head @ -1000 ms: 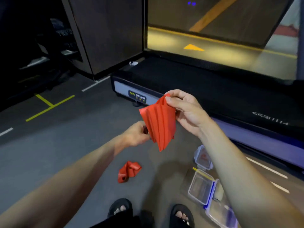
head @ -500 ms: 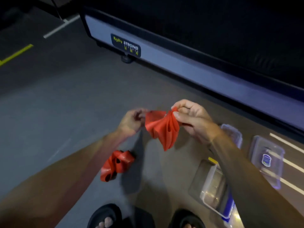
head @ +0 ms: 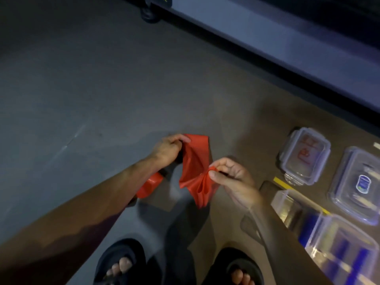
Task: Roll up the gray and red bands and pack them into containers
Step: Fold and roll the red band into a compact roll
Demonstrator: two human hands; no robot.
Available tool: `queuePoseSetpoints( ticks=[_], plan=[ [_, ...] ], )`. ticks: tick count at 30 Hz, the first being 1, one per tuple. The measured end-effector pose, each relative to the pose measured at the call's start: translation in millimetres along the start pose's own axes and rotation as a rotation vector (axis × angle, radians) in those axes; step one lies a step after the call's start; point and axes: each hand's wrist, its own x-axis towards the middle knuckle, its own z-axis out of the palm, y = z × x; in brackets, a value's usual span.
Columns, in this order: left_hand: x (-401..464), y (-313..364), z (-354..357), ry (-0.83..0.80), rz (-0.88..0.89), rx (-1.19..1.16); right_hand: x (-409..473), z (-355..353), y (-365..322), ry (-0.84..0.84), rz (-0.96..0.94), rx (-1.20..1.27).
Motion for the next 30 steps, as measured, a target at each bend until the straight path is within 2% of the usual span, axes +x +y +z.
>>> queuePoseSetpoints(
  ticks=[2, 4, 6, 8, 9, 11, 14, 17, 19, 22, 26, 29, 30],
  plan=[
    [-5, 10, -3, 0.092, 0.089, 0.215, -4, -2, 0, 0.000, -0.006, 0.029],
    [-8, 19, -2, 0.089, 0.312, 0.250, -7, -2, 0, -0.001, -0.004, 0.047],
    [-9, 24, 1, -0.119, 0.434, 0.295, -9, -3, 3, 0.007, -0.007, 0.048],
    [-3, 15, 0, -0.307, 0.433, 0.489, -12, -4, 7, 0.027, -0.022, 0.073],
    [-2, 8, -1, -0.334, 0.447, 0.608, -14, -5, 10, 0.046, -0.026, 0.093],
    [-3, -7, 2, -0.312, 0.512, 0.727, -16, -5, 14, 0.086, -0.022, 0.136],
    [-13, -18, 11, -0.230, 0.519, 0.630, -19, -6, 19, 0.144, -0.012, 0.190],
    [-24, -26, 16, -0.128, 0.652, 0.749, -19, -7, 22, 0.195, -0.004, 0.231],
    [-31, -28, 22, -0.073, 0.710, 0.723, -18, -4, 22, 0.235, -0.014, 0.260],
    [-34, -22, 34, -0.001, 0.606, 0.363, -17, 1, 16, 0.302, -0.008, 0.312],
    [-25, -27, 28, -0.155, 0.296, 0.081, -3, 9, 7, 0.428, 0.049, 0.316],
    [-25, -14, 25, -0.071, 0.062, -0.234, 26, 12, 2, 0.524, 0.139, 0.240],
    [-25, -11, 23, -0.030, -0.008, -0.273, 38, 12, 1, 0.548, 0.162, 0.217]
  ],
)
